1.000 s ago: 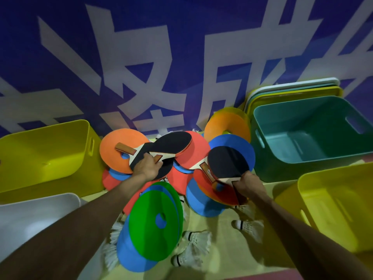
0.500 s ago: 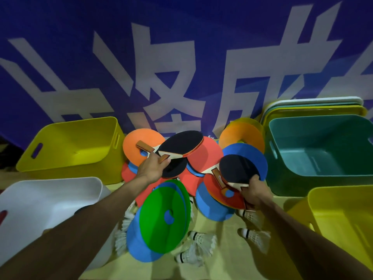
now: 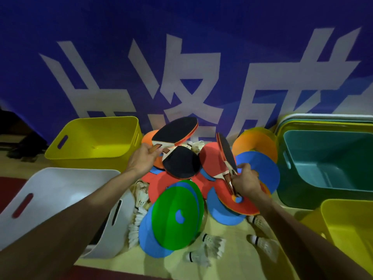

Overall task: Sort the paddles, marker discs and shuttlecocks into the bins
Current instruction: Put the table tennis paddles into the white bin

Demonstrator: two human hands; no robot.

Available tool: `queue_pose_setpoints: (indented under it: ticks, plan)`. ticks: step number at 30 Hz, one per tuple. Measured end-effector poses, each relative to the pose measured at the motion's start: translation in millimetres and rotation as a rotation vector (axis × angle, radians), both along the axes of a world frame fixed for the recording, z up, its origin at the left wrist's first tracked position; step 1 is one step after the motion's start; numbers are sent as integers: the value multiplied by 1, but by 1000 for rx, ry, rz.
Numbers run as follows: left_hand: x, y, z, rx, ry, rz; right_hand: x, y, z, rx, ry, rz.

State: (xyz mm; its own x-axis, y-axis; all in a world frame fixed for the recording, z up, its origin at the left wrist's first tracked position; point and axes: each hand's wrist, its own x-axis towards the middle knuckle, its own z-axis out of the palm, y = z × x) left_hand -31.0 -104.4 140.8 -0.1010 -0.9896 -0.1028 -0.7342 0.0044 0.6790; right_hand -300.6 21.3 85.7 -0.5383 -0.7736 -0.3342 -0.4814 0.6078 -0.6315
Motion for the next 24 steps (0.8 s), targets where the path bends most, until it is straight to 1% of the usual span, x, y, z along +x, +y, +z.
queue_pose_setpoints:
  ticks: [4, 10, 14, 17, 20, 24]
  plan:
    - [41, -5, 11, -42, -39, 80, 38, -34, 10, -41, -60, 41]
    - [131, -5, 23, -75, 49, 157, 106, -78, 31, -173, -206, 124]
    - [193, 1, 27, -65, 111, 154, 155, -102, 43, -260, -181, 125]
    - [233, 7, 22, -20, 83, 155, 192, -111, 52, -283, -182, 162]
    - [271, 10, 8, 24, 56, 132, 227, -116, 53, -313, -236, 183]
    - [317, 13, -11, 93, 36, 57, 265, -124, 49, -323, -196, 203]
